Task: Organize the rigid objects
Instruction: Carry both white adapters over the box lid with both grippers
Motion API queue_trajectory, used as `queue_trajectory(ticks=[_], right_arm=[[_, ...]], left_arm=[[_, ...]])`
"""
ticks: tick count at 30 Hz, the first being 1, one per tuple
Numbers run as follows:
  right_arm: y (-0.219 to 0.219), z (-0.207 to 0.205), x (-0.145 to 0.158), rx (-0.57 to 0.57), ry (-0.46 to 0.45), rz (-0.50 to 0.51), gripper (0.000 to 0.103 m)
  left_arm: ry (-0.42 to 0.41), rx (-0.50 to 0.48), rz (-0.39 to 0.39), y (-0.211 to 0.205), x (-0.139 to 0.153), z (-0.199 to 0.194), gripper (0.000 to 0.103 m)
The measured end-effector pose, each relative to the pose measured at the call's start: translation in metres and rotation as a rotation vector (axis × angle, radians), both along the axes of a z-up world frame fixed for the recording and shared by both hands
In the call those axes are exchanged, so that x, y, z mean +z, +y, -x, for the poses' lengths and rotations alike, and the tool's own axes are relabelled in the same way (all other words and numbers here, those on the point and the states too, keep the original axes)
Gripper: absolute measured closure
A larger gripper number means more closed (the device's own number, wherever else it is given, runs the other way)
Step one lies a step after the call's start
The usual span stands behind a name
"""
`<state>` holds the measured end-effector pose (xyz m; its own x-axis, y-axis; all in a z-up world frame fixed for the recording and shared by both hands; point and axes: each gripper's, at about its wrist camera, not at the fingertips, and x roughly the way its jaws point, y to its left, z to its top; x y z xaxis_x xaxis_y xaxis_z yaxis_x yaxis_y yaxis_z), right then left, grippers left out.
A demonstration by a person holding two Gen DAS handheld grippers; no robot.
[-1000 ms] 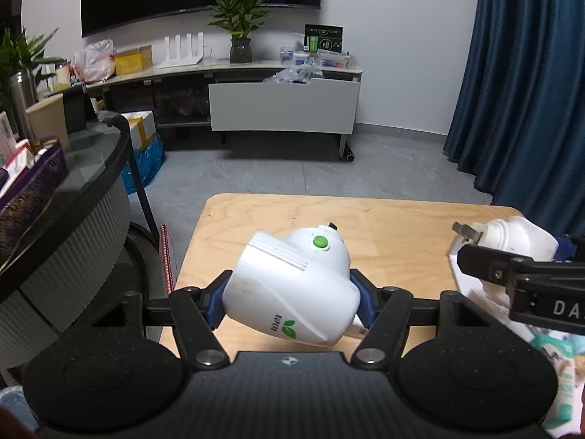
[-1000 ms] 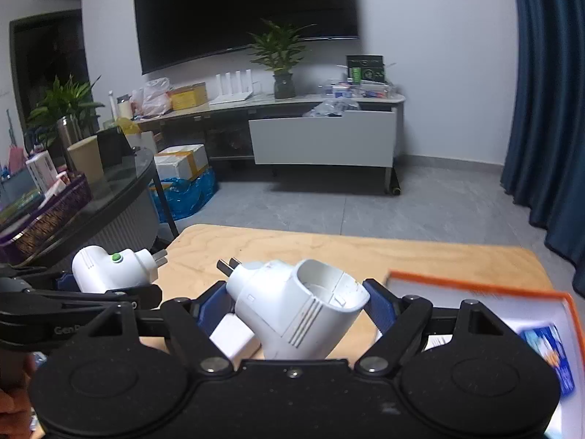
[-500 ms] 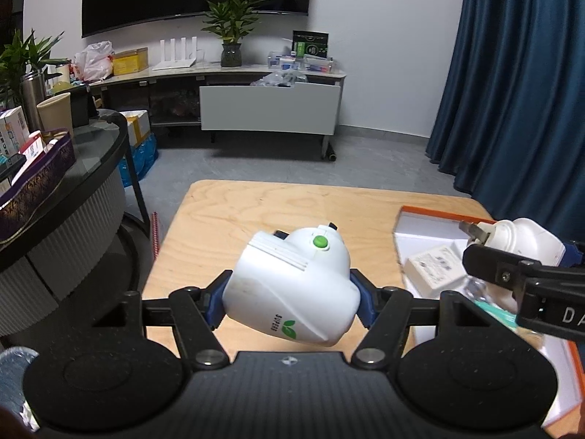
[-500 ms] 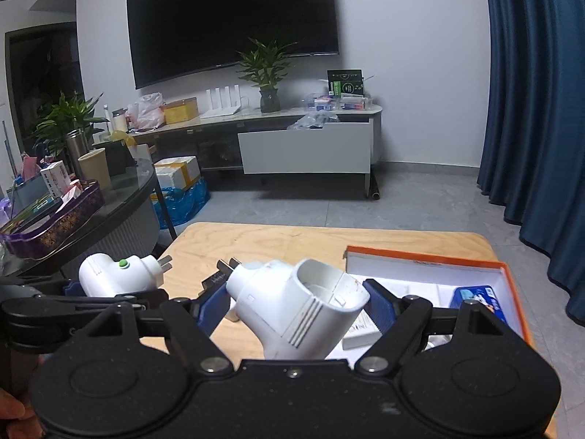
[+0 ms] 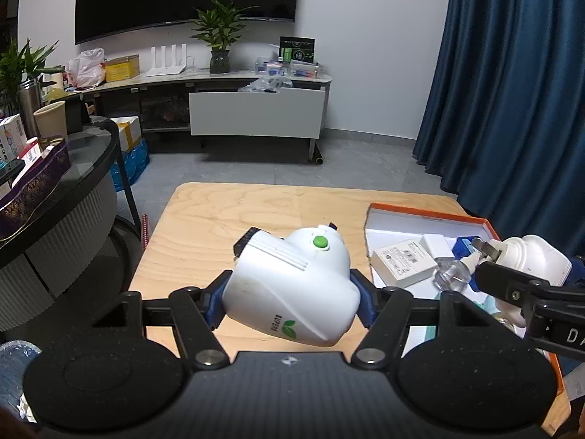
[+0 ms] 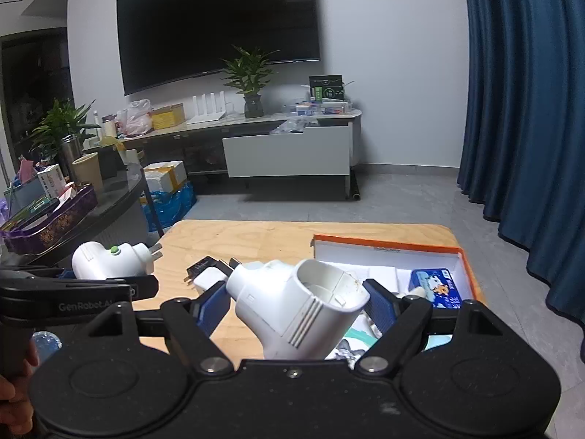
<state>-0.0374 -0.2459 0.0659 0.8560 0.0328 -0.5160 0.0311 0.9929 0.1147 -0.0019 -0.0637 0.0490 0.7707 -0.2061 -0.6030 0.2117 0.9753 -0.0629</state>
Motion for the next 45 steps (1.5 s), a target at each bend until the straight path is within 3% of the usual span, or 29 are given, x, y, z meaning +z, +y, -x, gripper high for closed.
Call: queue_trajectory(ticks=[45], right_arm=[[-0.051,0.037,-0.002,-0.143,-0.005,-0.017,0.009]], left_arm=[[0.041,-0.172,0.012,-0.051,-0.004,0.017,0.036]])
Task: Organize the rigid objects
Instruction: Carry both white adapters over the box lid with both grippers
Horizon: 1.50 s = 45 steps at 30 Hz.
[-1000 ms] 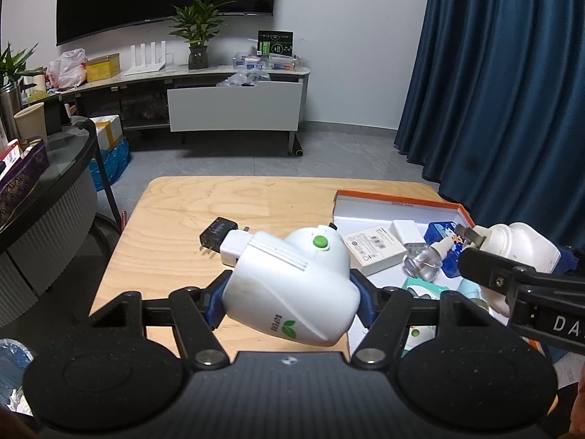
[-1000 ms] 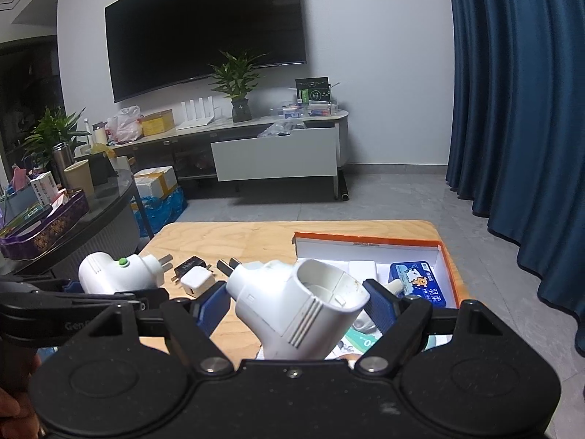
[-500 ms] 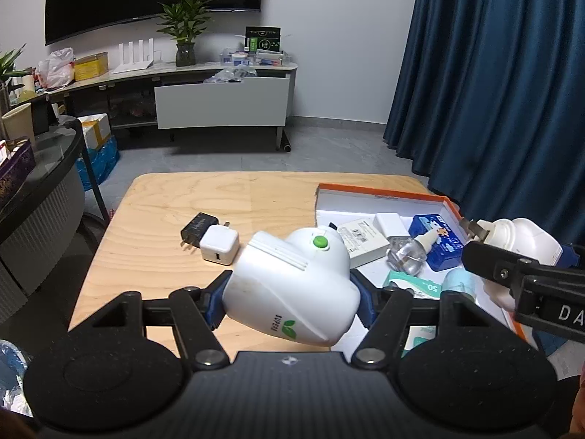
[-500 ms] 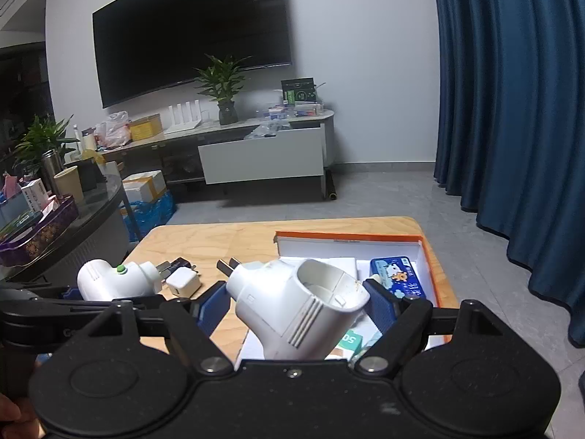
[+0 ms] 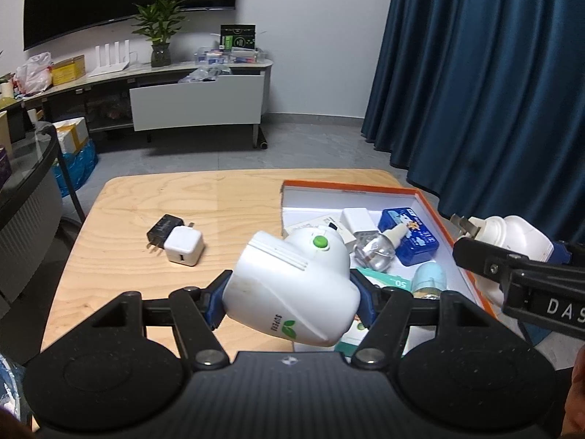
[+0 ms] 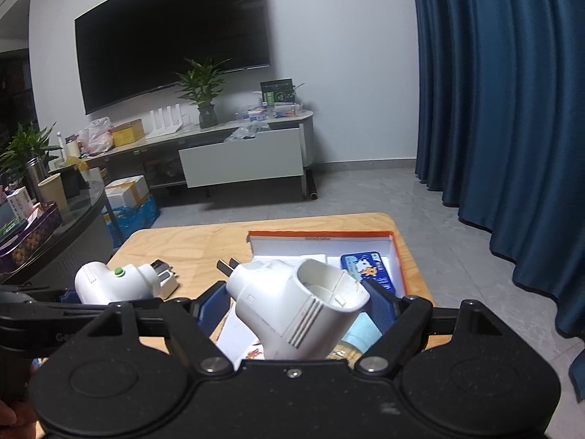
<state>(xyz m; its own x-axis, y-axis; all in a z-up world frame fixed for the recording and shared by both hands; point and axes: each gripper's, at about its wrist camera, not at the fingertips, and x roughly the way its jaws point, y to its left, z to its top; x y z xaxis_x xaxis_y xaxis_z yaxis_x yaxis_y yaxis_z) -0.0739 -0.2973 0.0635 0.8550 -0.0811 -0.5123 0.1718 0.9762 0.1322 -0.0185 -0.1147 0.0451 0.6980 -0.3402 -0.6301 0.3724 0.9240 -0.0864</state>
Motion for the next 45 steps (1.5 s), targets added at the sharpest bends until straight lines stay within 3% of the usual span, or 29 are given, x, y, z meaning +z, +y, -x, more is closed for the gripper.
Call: queue_trajectory(ticks=[20,45], right_arm=[[-0.035,0.01,0.002,-0.089,-0.018,-0.006,0.009],[-0.05,-0.004,0.001,-0.1,-0.013,-0.001,0.009]], left_arm=[[-0.008,-0.085,-0.005,-0.034,0.001,-0.001,0.036],[0.002,-0.14,-0.02,-0.061,-0.007,-0.01,0.036]])
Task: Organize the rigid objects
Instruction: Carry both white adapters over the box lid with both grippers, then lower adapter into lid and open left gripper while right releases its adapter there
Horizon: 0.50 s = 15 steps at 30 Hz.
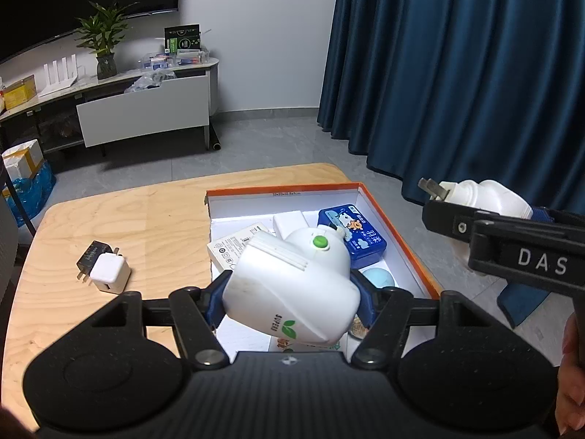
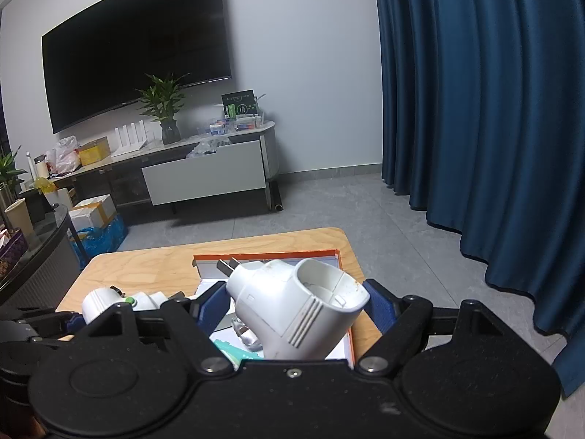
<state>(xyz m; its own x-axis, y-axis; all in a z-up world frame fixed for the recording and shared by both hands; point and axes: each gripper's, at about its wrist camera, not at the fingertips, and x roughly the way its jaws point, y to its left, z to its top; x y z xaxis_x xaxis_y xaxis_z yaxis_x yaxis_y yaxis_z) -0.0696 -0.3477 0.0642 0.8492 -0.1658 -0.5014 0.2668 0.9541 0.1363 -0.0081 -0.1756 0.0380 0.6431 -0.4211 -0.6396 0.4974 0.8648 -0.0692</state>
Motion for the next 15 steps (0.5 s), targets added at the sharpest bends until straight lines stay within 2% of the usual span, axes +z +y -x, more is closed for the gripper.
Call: queue_trajectory(ticks=[15], right_arm=[[-0.004,-0.011,-0.006,0.012,0.016,-0.005,0.009]], left_arm=[[0.016,-0.02,-0.016,-0.012,-0.007,-0.005,0.036]])
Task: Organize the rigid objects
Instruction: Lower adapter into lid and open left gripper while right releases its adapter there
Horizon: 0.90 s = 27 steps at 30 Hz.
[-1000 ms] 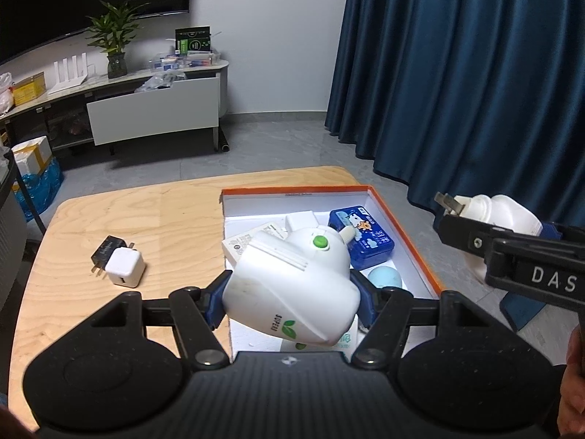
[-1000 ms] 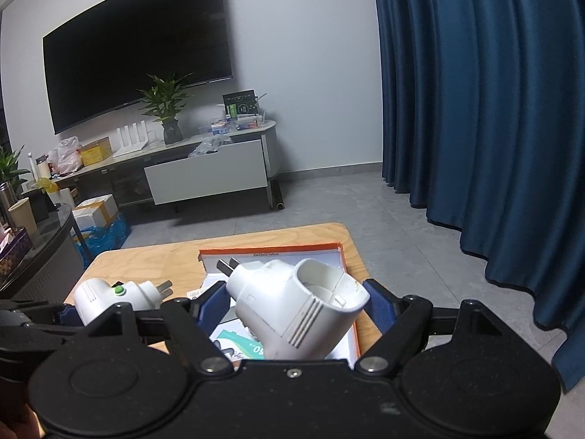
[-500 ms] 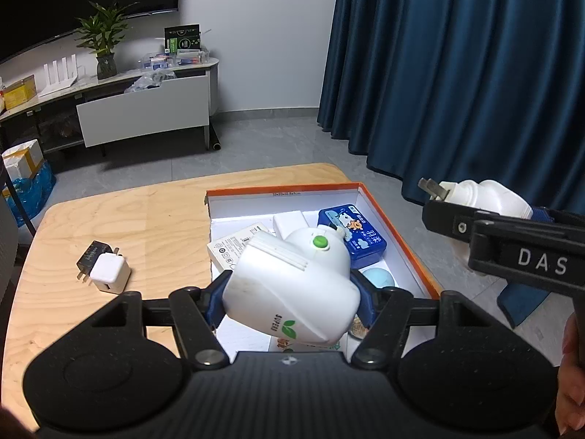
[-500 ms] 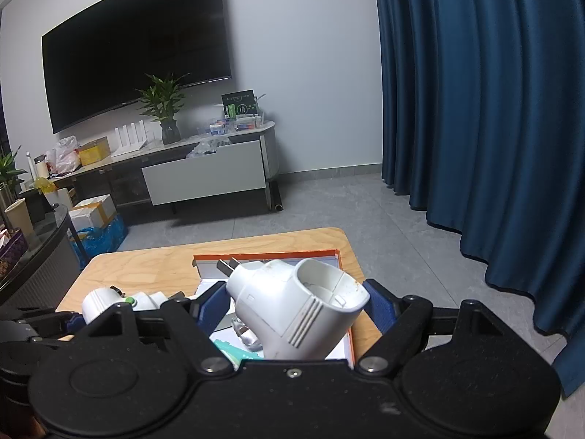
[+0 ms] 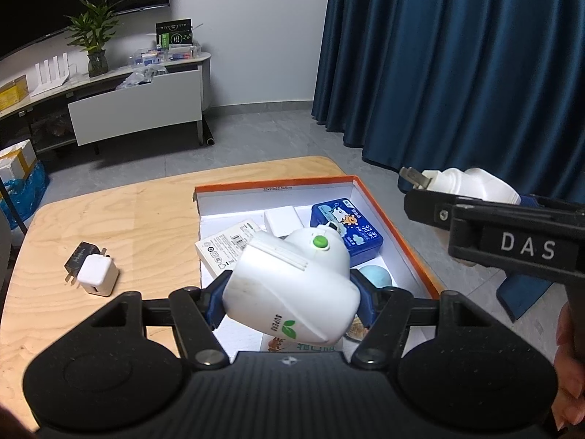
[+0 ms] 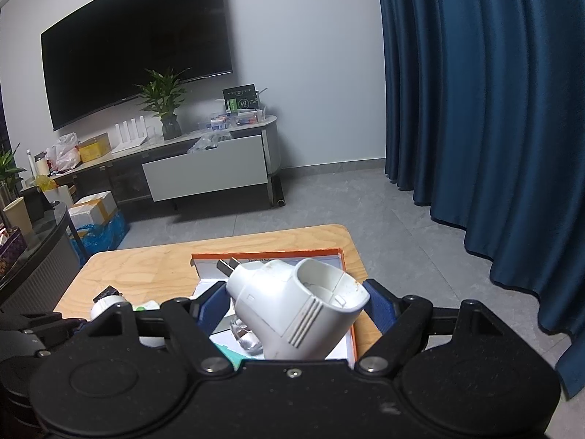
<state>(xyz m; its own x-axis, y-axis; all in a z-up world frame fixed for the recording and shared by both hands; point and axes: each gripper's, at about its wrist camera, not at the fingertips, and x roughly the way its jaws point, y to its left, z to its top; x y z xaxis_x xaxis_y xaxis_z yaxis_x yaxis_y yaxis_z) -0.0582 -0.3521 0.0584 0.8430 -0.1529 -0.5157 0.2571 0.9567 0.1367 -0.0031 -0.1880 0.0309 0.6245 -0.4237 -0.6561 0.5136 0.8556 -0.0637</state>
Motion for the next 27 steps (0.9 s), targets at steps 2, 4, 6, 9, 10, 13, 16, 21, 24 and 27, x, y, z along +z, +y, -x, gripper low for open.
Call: queue_trajectory(ticks=[2,4,6,9,10,13,16,21,24,27], right_arm=[[0.0,-0.002,-0.001,0.002,0.005,-0.002,0.009],[-0.001,-0.004,-0.002,0.004,0.009,-0.003,0.009],[-0.002,-0.007,-0.002,0.004,0.014,-0.002,0.009],[-0.005,-0.01,-0.004,0.002,0.019,-0.005,0.009],[-0.005,-0.01,-0.003,0.002,0.021,-0.006,0.009],[-0.008,-0.015,-0.004,0.006,0.026,-0.004,0.009],[-0.009,-0.019,-0.006,0.006,0.033,-0.006,0.009],[-0.011,-0.025,-0.009,0.017,0.045,-0.004,0.009],[-0.012,-0.029,-0.01,0.018,0.049,-0.004,0.009],[-0.014,-0.032,-0.012,0.021,0.053,-0.006,0.009]], left_arm=[[0.002,-0.004,-0.002,-0.002,-0.001,0.0,0.036],[0.003,-0.007,-0.004,-0.004,-0.001,-0.001,0.036],[0.006,-0.011,-0.005,-0.005,-0.002,-0.002,0.036],[0.01,-0.017,-0.007,-0.009,-0.003,-0.004,0.036],[0.011,-0.018,-0.007,-0.01,-0.004,-0.004,0.036],[0.017,-0.022,-0.008,-0.012,-0.005,-0.006,0.036],[0.017,-0.027,-0.013,-0.015,-0.007,-0.007,0.036],[0.023,-0.031,-0.016,-0.019,-0.009,-0.008,0.036],[0.025,-0.034,-0.017,-0.021,-0.01,-0.009,0.036],[0.027,-0.035,-0.019,-0.023,-0.011,-0.01,0.036]])
